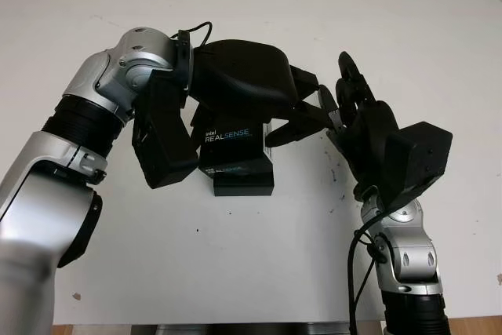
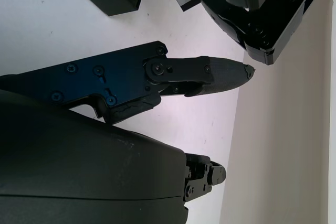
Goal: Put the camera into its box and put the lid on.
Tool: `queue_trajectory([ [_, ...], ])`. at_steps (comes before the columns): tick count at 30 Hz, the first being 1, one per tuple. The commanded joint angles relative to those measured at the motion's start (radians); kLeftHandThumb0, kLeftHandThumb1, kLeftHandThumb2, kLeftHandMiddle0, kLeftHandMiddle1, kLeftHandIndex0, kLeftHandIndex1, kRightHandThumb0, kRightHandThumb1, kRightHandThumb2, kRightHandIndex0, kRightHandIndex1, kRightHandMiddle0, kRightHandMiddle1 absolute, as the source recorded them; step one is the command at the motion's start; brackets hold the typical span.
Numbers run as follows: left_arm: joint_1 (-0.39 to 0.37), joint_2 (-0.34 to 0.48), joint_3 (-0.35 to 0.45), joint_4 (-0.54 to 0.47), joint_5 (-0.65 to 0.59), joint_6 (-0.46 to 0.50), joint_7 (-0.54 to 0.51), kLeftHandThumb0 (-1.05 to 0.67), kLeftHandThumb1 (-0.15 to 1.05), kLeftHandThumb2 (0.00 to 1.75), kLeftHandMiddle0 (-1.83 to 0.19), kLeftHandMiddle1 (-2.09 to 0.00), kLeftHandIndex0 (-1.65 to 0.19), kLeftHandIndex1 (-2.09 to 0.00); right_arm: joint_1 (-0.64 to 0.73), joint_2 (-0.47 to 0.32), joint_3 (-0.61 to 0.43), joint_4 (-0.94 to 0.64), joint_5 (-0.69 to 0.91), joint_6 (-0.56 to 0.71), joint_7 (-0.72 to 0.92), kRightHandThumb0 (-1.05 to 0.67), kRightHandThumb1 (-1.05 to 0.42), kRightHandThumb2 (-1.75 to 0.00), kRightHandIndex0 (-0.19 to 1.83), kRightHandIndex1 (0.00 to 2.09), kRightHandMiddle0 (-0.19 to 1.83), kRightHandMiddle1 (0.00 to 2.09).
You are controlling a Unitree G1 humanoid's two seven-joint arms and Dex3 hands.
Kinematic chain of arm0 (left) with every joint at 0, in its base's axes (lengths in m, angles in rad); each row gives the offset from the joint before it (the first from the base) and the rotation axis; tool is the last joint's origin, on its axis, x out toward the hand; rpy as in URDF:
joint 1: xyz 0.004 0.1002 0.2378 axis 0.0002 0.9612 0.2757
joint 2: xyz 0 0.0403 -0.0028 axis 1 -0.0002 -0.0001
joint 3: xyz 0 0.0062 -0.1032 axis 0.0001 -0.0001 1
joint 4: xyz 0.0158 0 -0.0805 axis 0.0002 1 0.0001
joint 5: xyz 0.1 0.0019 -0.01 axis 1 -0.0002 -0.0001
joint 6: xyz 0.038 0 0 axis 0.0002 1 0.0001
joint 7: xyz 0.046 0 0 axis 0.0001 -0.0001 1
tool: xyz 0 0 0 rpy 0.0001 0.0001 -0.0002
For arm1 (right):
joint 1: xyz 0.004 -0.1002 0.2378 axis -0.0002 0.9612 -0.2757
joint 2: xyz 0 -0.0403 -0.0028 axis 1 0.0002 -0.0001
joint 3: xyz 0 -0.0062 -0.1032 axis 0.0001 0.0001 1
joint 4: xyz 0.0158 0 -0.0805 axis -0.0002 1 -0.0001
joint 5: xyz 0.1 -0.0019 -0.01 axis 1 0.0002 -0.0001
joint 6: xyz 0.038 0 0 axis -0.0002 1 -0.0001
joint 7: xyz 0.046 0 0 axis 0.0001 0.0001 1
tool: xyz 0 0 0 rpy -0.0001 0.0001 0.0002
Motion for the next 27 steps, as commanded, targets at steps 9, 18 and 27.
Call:
queue_trajectory([
  [9, -0.009, -0.015, -0.041, -0.023, -0.125, 0.103, -0.133, -0.31, 1.05, 0.26, -0.52, -2.09, -0.21, -2.09, 0.010, 0.015, -0.004, -0.013, 0.008, 0.005, -0.007, -0.68, -1.05, -0.33, -0.05, 0.05, 0.06, 0.06],
  [18, 0.041, -0.007, -0.035, -0.150, -0.267, 0.323, -0.333, -0.30, 1.05, 0.28, -0.56, -2.09, -0.27, -2.09, 0.005, 0.016, -0.005, -0.008, 0.011, 0.003, -0.014, -0.69, -1.05, -0.32, -0.04, 0.05, 0.07, 0.06],
  [27, 0.073, -0.016, -0.020, -0.209, -0.305, 0.405, -0.377, -0.31, 1.05, 0.29, -0.65, -2.09, -0.30, -2.09, 0.004, 0.016, 0.004, 0.001, -0.002, -0.009, -0.017, -0.67, -1.05, -0.34, -0.03, 0.06, 0.07, 0.06],
])
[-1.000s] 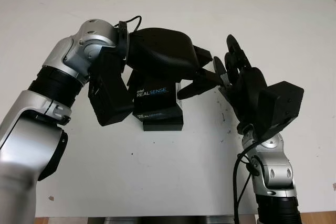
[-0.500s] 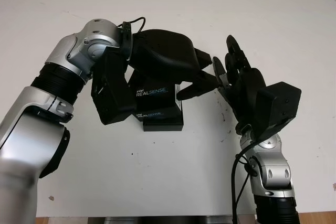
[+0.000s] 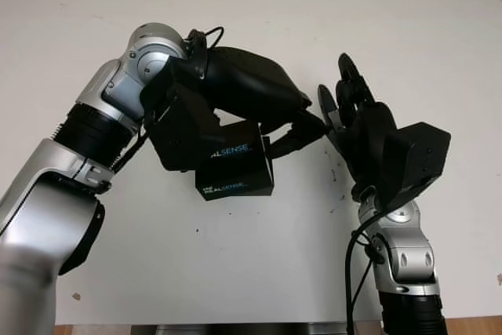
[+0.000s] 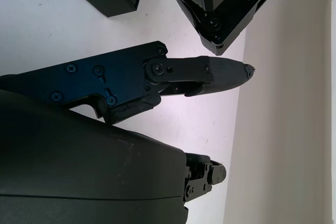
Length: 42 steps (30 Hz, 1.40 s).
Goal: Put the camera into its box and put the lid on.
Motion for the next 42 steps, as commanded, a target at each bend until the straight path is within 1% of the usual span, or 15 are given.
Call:
queue_trajectory([
  [1, 0.008, -0.006, 0.010, 0.000, -0.008, -0.012, 0.000, -0.31, 1.05, 0.29, -0.66, -2.09, -0.31, -2.09, 0.005, 0.003, 0.002, 0.001, -0.005, -0.015, -0.003, -0.67, -1.05, -0.34, -0.03, 0.06, 0.07, 0.06],
  [4, 0.006, -0.006, 0.008, 0.017, 0.008, -0.042, 0.011, -0.33, 1.05, 0.30, -0.65, -2.09, -0.30, -2.09, 0.007, 0.008, 0.000, 0.003, -0.004, -0.024, -0.004, -0.66, -1.05, -0.33, -0.04, 0.05, 0.07, 0.06],
  [7, -0.003, -0.006, 0.004, 0.038, 0.032, -0.094, 0.029, -0.33, 1.05, 0.31, -0.59, -2.09, -0.27, -2.09, 0.012, 0.009, 0.003, 0.001, -0.014, -0.023, -0.009, -0.68, -1.05, -0.33, -0.03, 0.06, 0.08, 0.07],
  [17, -0.023, -0.016, 0.003, 0.133, 0.113, -0.275, 0.136, -0.31, 1.05, 0.24, -0.59, -2.09, -0.32, -2.09, 0.020, 0.013, 0.005, -0.015, -0.025, -0.008, -0.012, -0.67, -1.05, -0.35, -0.04, 0.05, 0.09, 0.07],
  [21, -0.030, -0.014, -0.002, 0.159, 0.144, -0.323, 0.171, -0.31, 1.05, 0.20, -0.54, -2.09, -0.28, -2.09, 0.022, 0.020, 0.000, -0.018, -0.019, -0.017, -0.012, -0.67, -1.05, -0.34, -0.05, 0.05, 0.08, 0.06],
  [23, -0.034, -0.016, -0.005, 0.177, 0.149, -0.348, 0.185, -0.30, 1.05, 0.18, -0.52, -2.09, -0.27, -2.09, 0.022, 0.028, -0.010, -0.022, -0.014, -0.026, -0.022, -0.67, -1.05, -0.36, -0.03, 0.05, 0.06, 0.05],
  [24, -0.034, -0.017, -0.006, 0.186, 0.151, -0.357, 0.190, -0.30, 1.05, 0.19, -0.51, -2.09, -0.26, -2.09, 0.023, 0.028, -0.017, -0.018, -0.011, -0.048, -0.024, -0.67, -1.05, -0.40, -0.04, 0.05, 0.04, 0.04],
  [25, -0.036, -0.019, -0.006, 0.192, 0.153, -0.363, 0.194, -0.30, 1.05, 0.20, -0.49, -2.09, -0.25, -2.09, 0.025, 0.027, -0.021, -0.014, -0.008, -0.064, -0.025, -0.66, -1.05, -0.47, -0.05, 0.05, 0.00, 0.02],
  [27, -0.035, -0.023, -0.007, 0.209, 0.143, -0.369, 0.194, -0.30, 1.05, 0.19, -0.49, -2.09, -0.24, -2.09, 0.028, 0.016, -0.028, -0.003, -0.008, -0.100, -0.016, -0.66, -1.05, -0.52, -0.05, 0.05, -0.02, 0.01],
  [30, -0.035, -0.032, -0.008, 0.234, 0.132, -0.377, 0.195, -0.28, 1.05, 0.18, -0.59, -2.09, -0.34, -2.09, 0.028, 0.010, -0.041, -0.002, -0.002, -0.119, -0.008, -0.66, -1.05, -0.58, -0.07, 0.04, -0.05, 0.01],
  [31, -0.038, -0.032, -0.011, 0.233, 0.133, -0.371, 0.189, -0.28, 1.05, 0.18, -0.60, -2.09, -0.35, -2.09, 0.027, 0.010, -0.046, -0.006, 0.004, -0.118, -0.005, -0.66, -1.05, -0.58, -0.07, 0.04, -0.05, 0.02],
  [32, -0.041, -0.031, -0.014, 0.229, 0.137, -0.366, 0.184, -0.28, 1.05, 0.20, -0.55, -2.09, -0.32, -2.09, 0.026, 0.012, -0.049, -0.013, 0.007, -0.109, -0.007, -0.67, -1.05, -0.57, -0.08, 0.04, -0.05, 0.02],
  [35, -0.046, -0.027, -0.020, 0.226, 0.140, -0.372, 0.180, -0.29, 1.05, 0.20, -0.50, -2.09, -0.27, -2.09, 0.026, 0.018, -0.052, -0.029, 0.018, -0.091, -0.010, -0.67, -1.05, -0.54, -0.08, 0.04, -0.05, 0.02],
  [38, -0.047, -0.025, -0.027, 0.219, 0.138, -0.358, 0.165, -0.29, 1.05, 0.22, -0.49, -2.09, -0.26, -2.09, 0.031, 0.013, -0.049, -0.032, 0.018, -0.091, -0.006, -0.66, -1.05, -0.53, -0.08, 0.04, -0.05, 0.02],
  [42, -0.050, -0.024, -0.026, 0.214, 0.150, -0.369, 0.177, -0.30, 1.05, 0.23, -0.46, -2.09, -0.22, -2.09, 0.035, 0.009, -0.045, -0.027, 0.007, -0.101, -0.006, -0.67, -1.05, -0.53, -0.08, 0.05, -0.05, 0.03],
])
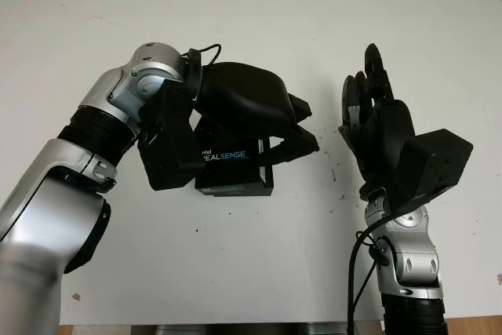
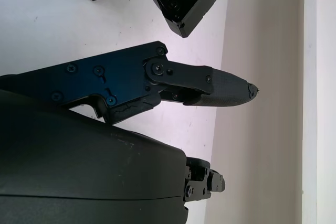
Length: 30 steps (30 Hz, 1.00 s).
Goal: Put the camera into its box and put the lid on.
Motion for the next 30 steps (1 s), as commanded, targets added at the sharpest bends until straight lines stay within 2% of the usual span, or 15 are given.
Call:
queue_trajectory([
  [1, -0.024, -0.002, -0.006, -0.017, 0.006, -0.003, 0.005, -0.30, 1.05, 0.23, -0.43, -2.09, -0.17, -2.09, 0.016, -0.005, 0.001, -0.017, -0.005, -0.012, -0.001, -0.68, -1.05, -0.53, -0.08, 0.05, -0.05, 0.03],
  [4, -0.024, -0.005, -0.003, -0.024, 0.007, 0.017, 0.004, -0.30, 1.05, 0.23, -0.44, -2.09, -0.17, -2.09, 0.017, -0.003, 0.002, -0.010, -0.010, -0.017, -0.005, -0.68, -1.05, -0.53, -0.07, 0.05, -0.05, 0.03],
  [7, -0.023, -0.013, 0.004, -0.010, 0.008, -0.001, 0.033, -0.31, 1.05, 0.20, -0.49, -2.09, -0.22, -2.09, 0.018, 0.002, 0.002, -0.010, -0.006, -0.016, -0.008, -0.66, -1.05, -0.54, -0.07, 0.05, -0.04, 0.04],
  [8, -0.027, -0.012, 0.001, -0.008, 0.016, -0.003, 0.037, -0.32, 1.05, 0.21, -0.46, -2.09, -0.19, -2.09, 0.019, 0.002, 0.003, -0.011, -0.006, -0.015, -0.008, -0.66, -1.05, -0.54, -0.07, 0.05, -0.04, 0.04],
  [9, -0.036, -0.008, -0.006, -0.009, 0.029, -0.002, 0.033, -0.35, 1.05, 0.24, -0.35, -2.09, -0.11, -2.05, 0.020, 0.001, 0.006, -0.009, -0.011, -0.016, -0.009, -0.66, -1.05, -0.54, -0.07, 0.05, -0.04, 0.04],
  [10, -0.044, -0.004, -0.009, -0.010, 0.045, -0.006, 0.037, -0.42, 1.05, 0.31, -0.16, -1.96, 0.03, -1.88, 0.021, -0.002, 0.008, -0.003, -0.011, -0.026, -0.005, -0.67, -1.05, -0.54, -0.06, 0.05, -0.04, 0.04],
  [11, -0.048, -0.002, -0.011, -0.011, 0.055, -0.007, 0.038, -0.47, 1.05, 0.35, -0.04, -1.88, 0.11, -1.79, 0.021, -0.004, 0.009, 0.002, -0.010, -0.032, 0.000, -0.68, -1.05, -0.54, -0.07, 0.05, -0.04, 0.04],
  [12, -0.050, -0.001, -0.011, -0.011, 0.061, -0.008, 0.040, -0.52, 1.05, 0.38, 0.06, -1.73, 0.15, -1.60, 0.022, -0.005, 0.009, 0.005, -0.008, -0.036, 0.004, -0.68, -1.05, -0.54, -0.07, 0.05, -0.04, 0.04],
  [13, -0.050, 0.000, -0.010, -0.016, 0.065, 0.000, 0.040, -0.54, 1.05, 0.40, 0.11, -1.65, 0.17, -1.50, 0.022, -0.006, 0.009, 0.005, -0.010, -0.037, 0.005, -0.68, -1.05, -0.54, -0.07, 0.05, -0.04, 0.04],
  [14, -0.048, 0.000, -0.010, -0.020, 0.064, 0.013, 0.037, -0.57, 1.05, 0.42, 0.15, -1.41, 0.18, -1.23, 0.022, -0.007, 0.010, 0.005, -0.011, -0.038, 0.006, -0.68, -1.05, -0.54, -0.07, 0.05, -0.03, 0.05],
  [15, -0.043, 0.002, -0.007, -0.027, 0.066, 0.027, 0.039, -0.60, 1.05, 0.43, 0.13, -1.16, 0.18, -1.01, 0.022, -0.006, 0.011, 0.007, -0.015, -0.040, 0.005, -0.68, -1.05, -0.54, -0.06, 0.05, -0.03, 0.05],
  [17, -0.037, 0.004, -0.004, -0.039, 0.068, 0.047, 0.044, -0.64, 1.05, 0.45, -0.02, -0.40, 0.10, -0.50, 0.023, -0.005, 0.013, 0.004, -0.020, -0.034, 0.002, -0.69, -1.05, -0.54, -0.06, 0.06, -0.02, 0.05],
  [19, -0.035, 0.006, -0.002, -0.049, 0.074, 0.057, 0.053, -0.65, 1.05, 0.45, -0.07, -0.16, 0.07, -0.34, 0.024, -0.004, 0.014, 0.001, -0.021, -0.031, 0.004, -0.69, -1.05, -0.54, -0.06, 0.06, -0.02, 0.05],
  [22, -0.035, 0.007, 0.002, -0.052, 0.102, 0.049, 0.094, -0.65, 1.05, 0.46, -0.07, -0.09, 0.06, -0.29, 0.025, 0.001, 0.012, -0.001, -0.015, -0.026, 0.003, -0.69, -1.05, -0.53, -0.05, 0.06, -0.02, 0.05],
  [30, -0.045, 0.008, -0.001, -0.029, 0.158, 0.039, 0.172, -0.66, 1.05, 0.47, -0.07, -0.06, 0.03, -0.26, 0.028, 0.006, 0.015, -0.003, -0.014, -0.025, -0.001, -0.67, -1.05, -0.54, -0.04, 0.07, -0.01, 0.06],
])
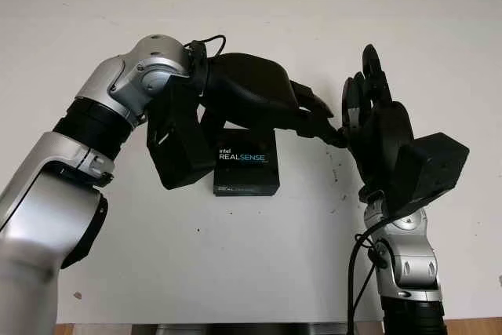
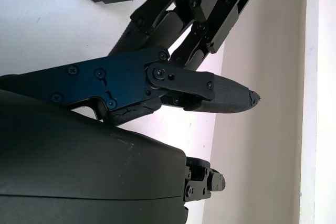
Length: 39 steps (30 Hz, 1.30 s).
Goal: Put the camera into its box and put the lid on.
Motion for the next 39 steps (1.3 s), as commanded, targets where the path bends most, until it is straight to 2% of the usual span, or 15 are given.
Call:
queue_trajectory([
  [1, -0.017, -0.008, 0.003, -0.002, 0.010, -0.003, 0.026, -0.66, 1.05, 0.48, -0.07, -0.06, 0.03, -0.26, 0.018, 0.007, 0.006, -0.010, -0.002, 0.002, -0.005, -0.67, -1.05, -0.54, -0.03, 0.07, -0.01, 0.06],
  [5, -0.026, -0.005, 0.004, 0.012, 0.038, -0.017, 0.065, -0.66, 1.05, 0.48, -0.06, -0.05, 0.03, -0.26, 0.018, 0.007, 0.012, -0.015, -0.012, 0.016, -0.015, -0.67, -1.05, -0.53, -0.03, 0.07, 0.01, 0.07],
  [8, -0.040, 0.003, 0.002, 0.011, 0.043, -0.002, 0.056, -0.65, 1.05, 0.47, -0.01, -0.03, 0.04, -0.24, 0.018, 0.002, 0.010, -0.009, -0.007, 0.016, -0.007, -0.67, -1.05, -0.53, -0.04, 0.06, 0.00, 0.06],
  [11, -0.052, 0.008, 0.004, 0.014, 0.039, 0.019, 0.042, -0.55, 1.05, 0.45, 0.06, -0.04, 0.03, -0.19, 0.017, 0.001, 0.008, -0.011, -0.009, 0.027, -0.008, -0.67, -1.05, -0.53, -0.04, 0.06, 0.01, 0.07],
  [16, -0.073, 0.022, 0.005, 0.006, 0.034, 0.085, -0.008, -0.42, 1.04, 0.38, 0.06, -0.05, -0.02, -0.14, 0.014, -0.002, 0.003, -0.003, -0.012, 0.021, -0.010, -0.68, -1.05, -0.52, -0.02, 0.07, 0.03, 0.07],
  [20, -0.103, 0.051, -0.006, -0.030, 0.023, 0.188, -0.153, -0.38, 1.04, 0.19, 0.03, -0.06, -0.10, -0.11, 0.009, -0.006, -0.006, 0.006, -0.001, 0.012, 0.001, -0.68, -1.05, -0.51, -0.02, 0.07, 0.02, 0.07],
  [25, -0.141, 0.078, -0.028, -0.104, 0.034, 0.408, -0.405, -0.34, 1.05, 0.26, -0.12, -0.09, -0.18, -0.12, 0.002, -0.019, -0.015, 0.021, 0.011, -0.005, 0.023, -0.68, -1.05, -0.51, -0.02, 0.06, 0.00, 0.06],
  [30, -0.176, 0.118, -0.039, -0.170, 0.087, 0.571, -0.573, -0.32, 1.05, 0.22, -0.30, -0.13, -0.22, -0.10, -0.007, -0.040, -0.015, 0.022, 0.008, 0.005, 0.042, -0.68, -1.05, -0.53, -0.04, 0.05, -0.01, 0.05],
  [31, -0.185, 0.124, -0.046, -0.178, 0.109, 0.605, -0.600, -0.32, 1.05, 0.22, -0.15, -0.76, -0.25, -0.08, -0.008, -0.043, -0.016, 0.021, 0.008, 0.010, 0.043, -0.68, -1.05, -0.53, -0.03, 0.06, -0.01, 0.05],
  [32, -0.192, 0.127, -0.051, -0.183, 0.133, 0.646, -0.623, -0.33, 1.05, 0.24, 0.00, -1.23, -0.25, -0.06, -0.009, -0.047, -0.017, 0.021, 0.009, 0.014, 0.045, -0.69, -1.05, -0.54, -0.03, 0.06, -0.01, 0.05],
  [33, -0.195, 0.130, -0.054, -0.184, 0.157, 0.685, -0.636, -0.33, 1.05, 0.25, 0.05, -1.50, -0.26, -0.06, -0.010, -0.049, -0.018, 0.020, 0.011, 0.018, 0.047, -0.69, -1.05, -0.54, -0.03, 0.06, -0.01, 0.05],
  [35, -0.195, 0.136, -0.045, -0.177, 0.182, 0.748, -0.642, -0.32, 1.05, 0.24, -0.06, -1.93, -0.29, -0.07, -0.012, -0.053, -0.018, 0.018, 0.012, 0.023, 0.050, -0.68, -1.05, -0.54, -0.03, 0.06, -0.01, 0.05],
  [37, -0.188, 0.146, -0.029, -0.160, 0.176, 0.766, -0.628, -0.30, 1.05, 0.23, -0.05, -2.05, -0.27, -0.05, -0.015, -0.057, -0.019, 0.019, 0.013, 0.025, 0.054, -0.67, -1.05, -0.54, -0.03, 0.06, -0.01, 0.05],
  [39, -0.168, 0.157, 0.002, -0.155, 0.156, 0.801, -0.592, -0.29, 1.05, 0.24, -0.13, -2.09, -0.23, -0.03, -0.019, -0.060, -0.021, 0.023, 0.017, 0.025, 0.060, -0.67, -1.05, -0.55, -0.04, 0.05, -0.02, 0.05],
])
